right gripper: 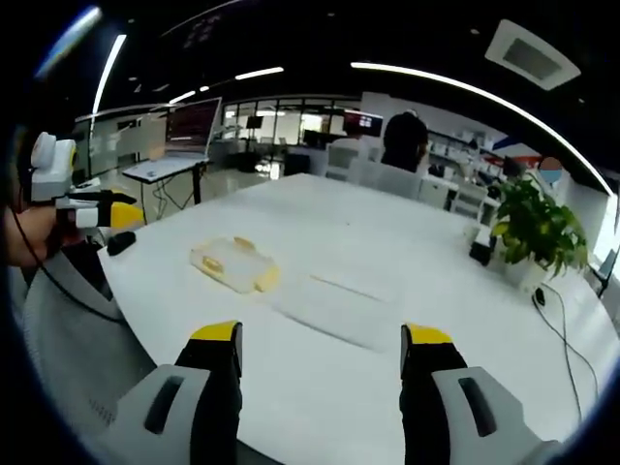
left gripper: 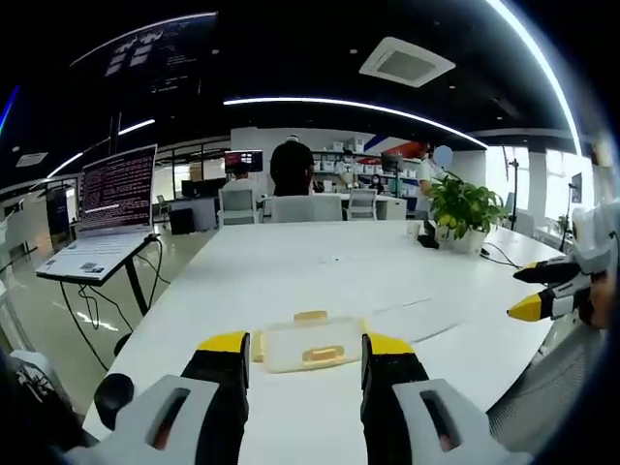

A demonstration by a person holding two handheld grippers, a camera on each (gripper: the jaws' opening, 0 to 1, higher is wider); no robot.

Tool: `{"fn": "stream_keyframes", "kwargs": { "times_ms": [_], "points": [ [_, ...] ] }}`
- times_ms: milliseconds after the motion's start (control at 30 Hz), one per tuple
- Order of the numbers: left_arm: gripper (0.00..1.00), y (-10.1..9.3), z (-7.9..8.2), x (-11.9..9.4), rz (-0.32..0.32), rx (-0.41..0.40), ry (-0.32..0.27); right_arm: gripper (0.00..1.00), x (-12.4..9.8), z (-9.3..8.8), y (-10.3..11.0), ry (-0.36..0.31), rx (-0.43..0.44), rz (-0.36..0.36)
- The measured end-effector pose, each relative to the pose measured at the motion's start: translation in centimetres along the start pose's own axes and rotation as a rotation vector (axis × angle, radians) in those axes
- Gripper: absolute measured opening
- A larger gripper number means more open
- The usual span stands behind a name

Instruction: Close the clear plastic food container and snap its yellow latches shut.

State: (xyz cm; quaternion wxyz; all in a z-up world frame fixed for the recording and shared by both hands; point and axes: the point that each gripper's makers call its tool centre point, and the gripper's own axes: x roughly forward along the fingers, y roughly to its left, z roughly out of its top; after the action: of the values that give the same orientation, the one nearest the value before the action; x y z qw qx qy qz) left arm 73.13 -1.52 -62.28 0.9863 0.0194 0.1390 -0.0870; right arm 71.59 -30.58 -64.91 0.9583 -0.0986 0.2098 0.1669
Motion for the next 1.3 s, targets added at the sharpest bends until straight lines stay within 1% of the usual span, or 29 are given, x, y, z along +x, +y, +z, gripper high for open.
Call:
{"fn": "stream_keyframes", "kwargs": {
  "times_ms": [600, 933, 1300],
  "points": [
    [0.41, -0.15, -0.09, -0.03, -0.006, -0.005, 0.008, 0.63, -0.03, -0.09, -0.09, 0.006, 0.014, 0.004],
    [0.41, -0.20, -0.09, -0.02, -0.009, 0.000, 0.007, 0.63, -0.04, -0.09, -0.03, 0.010, 0.008, 0.003],
    [0.43, -0.55, -0.14, 0.03, -0.022, 0.014, 0.011, 0.63, 0.15, -0.38, -0.03, 0.031, 0.013, 0.008]
  ]
}}
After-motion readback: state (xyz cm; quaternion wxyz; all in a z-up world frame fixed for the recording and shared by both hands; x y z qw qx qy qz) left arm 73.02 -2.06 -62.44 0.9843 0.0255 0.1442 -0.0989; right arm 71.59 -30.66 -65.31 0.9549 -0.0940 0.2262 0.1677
